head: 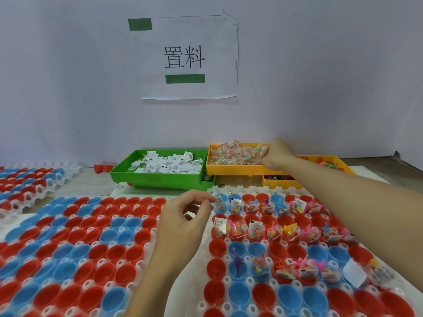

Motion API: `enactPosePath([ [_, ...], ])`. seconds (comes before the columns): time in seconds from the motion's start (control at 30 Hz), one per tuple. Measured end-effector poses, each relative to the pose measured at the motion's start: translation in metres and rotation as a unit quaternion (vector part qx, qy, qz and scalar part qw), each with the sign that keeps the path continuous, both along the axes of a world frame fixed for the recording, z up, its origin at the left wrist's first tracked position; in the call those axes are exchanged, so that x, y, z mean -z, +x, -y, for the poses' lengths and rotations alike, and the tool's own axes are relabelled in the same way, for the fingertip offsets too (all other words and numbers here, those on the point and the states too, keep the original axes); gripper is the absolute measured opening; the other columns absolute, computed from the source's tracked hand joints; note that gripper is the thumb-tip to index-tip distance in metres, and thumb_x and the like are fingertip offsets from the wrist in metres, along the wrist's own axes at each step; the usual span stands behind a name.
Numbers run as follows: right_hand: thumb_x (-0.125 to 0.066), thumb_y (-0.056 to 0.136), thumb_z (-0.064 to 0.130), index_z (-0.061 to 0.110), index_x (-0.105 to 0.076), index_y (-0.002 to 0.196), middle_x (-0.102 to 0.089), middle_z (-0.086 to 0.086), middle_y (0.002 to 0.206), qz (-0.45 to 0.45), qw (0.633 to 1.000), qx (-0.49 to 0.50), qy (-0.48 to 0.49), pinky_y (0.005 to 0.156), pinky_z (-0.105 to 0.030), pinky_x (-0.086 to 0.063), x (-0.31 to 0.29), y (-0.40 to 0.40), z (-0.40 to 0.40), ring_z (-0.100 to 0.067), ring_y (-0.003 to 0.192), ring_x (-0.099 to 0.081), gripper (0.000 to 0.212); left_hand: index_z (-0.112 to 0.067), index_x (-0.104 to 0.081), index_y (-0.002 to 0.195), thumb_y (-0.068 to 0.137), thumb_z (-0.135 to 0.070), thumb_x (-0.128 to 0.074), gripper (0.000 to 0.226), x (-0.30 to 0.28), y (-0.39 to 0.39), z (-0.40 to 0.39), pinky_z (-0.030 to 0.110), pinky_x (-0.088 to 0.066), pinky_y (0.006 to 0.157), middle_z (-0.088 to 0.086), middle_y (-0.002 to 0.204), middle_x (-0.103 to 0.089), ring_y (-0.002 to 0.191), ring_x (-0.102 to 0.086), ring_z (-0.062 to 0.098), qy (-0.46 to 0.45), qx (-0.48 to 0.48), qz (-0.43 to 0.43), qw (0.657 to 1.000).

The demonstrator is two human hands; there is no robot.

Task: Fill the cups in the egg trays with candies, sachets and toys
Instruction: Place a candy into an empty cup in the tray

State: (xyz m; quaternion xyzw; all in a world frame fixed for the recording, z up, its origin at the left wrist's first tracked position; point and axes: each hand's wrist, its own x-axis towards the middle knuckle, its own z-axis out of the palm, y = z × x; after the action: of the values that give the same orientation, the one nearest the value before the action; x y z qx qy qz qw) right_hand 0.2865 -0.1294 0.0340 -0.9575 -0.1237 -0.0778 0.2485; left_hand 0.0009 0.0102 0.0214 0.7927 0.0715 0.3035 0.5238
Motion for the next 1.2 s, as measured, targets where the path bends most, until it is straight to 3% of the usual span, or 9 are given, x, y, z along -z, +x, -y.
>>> enactPosePath([
  [0.17, -0.075, 0.087, 0.016, 0.01, -0.073, 0.101, -0.067, -0.002, 0.101, 0.033, 0.998, 0.0, 0.045, 0.074, -0.032, -0.05, 0.003, 0.001, 0.005, -0.019, 0.092, -0.059, 0.016, -0.023, -0.075, 0.083, 0.092, -0.003, -0.059, 0.027, 0.0, 0.001, 0.0, 0.021, -0.051, 0.064, -0.013, 0.076, -0.071, 0.073, -0.063, 0.006, -0.004, 0.005, 0.002, 1.0],
  [0.33, -0.077, 0.085, 0.015, 0.018, -0.064, 0.095, -0.061, 0.006, 0.084, 0.063, 0.977, -0.043, 0.197, 0.061, -0.019, -0.041, -0.009, -0.021, 0.021, -0.017, 0.086, -0.062, 0.017, -0.025, -0.075, 0.084, 0.092, -0.004, -0.06, 0.026, 0.001, 0.001, 0.001, 0.022, -0.052, 0.065, -0.014, 0.08, -0.071, 0.075, -0.063, 0.008, -0.007, 0.001, 0.009, 1.0],
  [0.53, -0.081, 0.082, 0.016, 0.022, -0.07, 0.096, -0.074, 0.004, 0.086, 0.001, 0.949, -0.196, 0.247, 0.063, -0.014, -0.055, -0.034, -0.1, 0.051, -0.008, 0.074, -0.071, 0.019, -0.021, -0.074, 0.083, 0.09, -0.003, -0.064, 0.022, 0.0, 0.003, 0.007, 0.019, -0.052, 0.061, -0.006, 0.078, -0.071, 0.065, -0.061, 0.006, -0.025, 0.019, 0.03, 0.999],
  [0.67, -0.08, 0.079, 0.015, 0.025, -0.076, 0.096, -0.077, 0.005, 0.081, -0.036, 0.929, -0.271, 0.249, 0.064, -0.015, -0.056, -0.044, -0.163, 0.075, -0.011, 0.069, -0.074, 0.021, -0.019, -0.074, 0.092, 0.087, -0.012, -0.072, 0.008, -0.001, 0.001, 0.017, 0.027, -0.055, 0.062, -0.001, 0.081, -0.072, 0.066, -0.066, 0.019, -0.042, 0.078, 0.029, 0.996],
  [0.8, -0.079, 0.08, 0.009, 0.027, -0.078, 0.097, -0.077, 0.01, 0.082, -0.051, 0.921, -0.285, 0.262, 0.068, -0.012, -0.055, -0.034, -0.205, 0.088, -0.006, 0.073, -0.074, 0.025, -0.024, -0.073, 0.101, 0.081, -0.024, -0.08, 0.021, -0.005, -0.004, 0.026, 0.023, -0.054, 0.062, 0.0, 0.09, -0.076, 0.072, -0.068, 0.032, -0.06, 0.168, 0.038, 0.983],
  [0.9, -0.077, 0.082, 0.004, 0.029, -0.078, 0.096, -0.077, 0.008, 0.082, -0.064, 0.913, -0.293, 0.277, 0.07, -0.015, -0.057, -0.024, -0.22, 0.088, -0.009, 0.074, -0.075, 0.028, -0.032, -0.071, 0.101, 0.073, -0.029, -0.083, 0.031, -0.008, -0.005, 0.032, 0.038, -0.061, 0.071, 0.0, 0.092, -0.077, 0.076, -0.07, 0.025, -0.058, 0.22, 0.023, 0.974],
  [1.03, -0.08, 0.08, 0.009, 0.033, -0.076, 0.1, -0.076, 0.003, 0.08, -0.073, 0.904, -0.301, 0.293, 0.071, -0.02, -0.059, -0.013, -0.229, 0.088, -0.012, 0.074, -0.074, 0.031, -0.029, -0.068, 0.094, 0.075, -0.022, -0.083, 0.025, -0.005, -0.005, 0.037, 0.021, -0.05, 0.06, -0.004, 0.08, -0.072, 0.069, -0.064, 0.01, -0.018, 0.234, 0.011, 0.972],
  [1.2, -0.079, 0.08, 0.01, 0.025, -0.075, 0.096, -0.076, 0.001, 0.077, -0.095, 0.89, -0.285, 0.342, 0.067, -0.022, -0.059, -0.007, -0.228, 0.089, -0.015, 0.069, -0.075, 0.022, -0.016, -0.064, 0.088, 0.08, -0.012, -0.076, 0.014, -0.005, -0.006, 0.043, 0.021, -0.049, 0.057, 0.01, 0.07, -0.065, 0.059, -0.061, 0.013, -0.029, 0.259, 0.021, 0.965],
])
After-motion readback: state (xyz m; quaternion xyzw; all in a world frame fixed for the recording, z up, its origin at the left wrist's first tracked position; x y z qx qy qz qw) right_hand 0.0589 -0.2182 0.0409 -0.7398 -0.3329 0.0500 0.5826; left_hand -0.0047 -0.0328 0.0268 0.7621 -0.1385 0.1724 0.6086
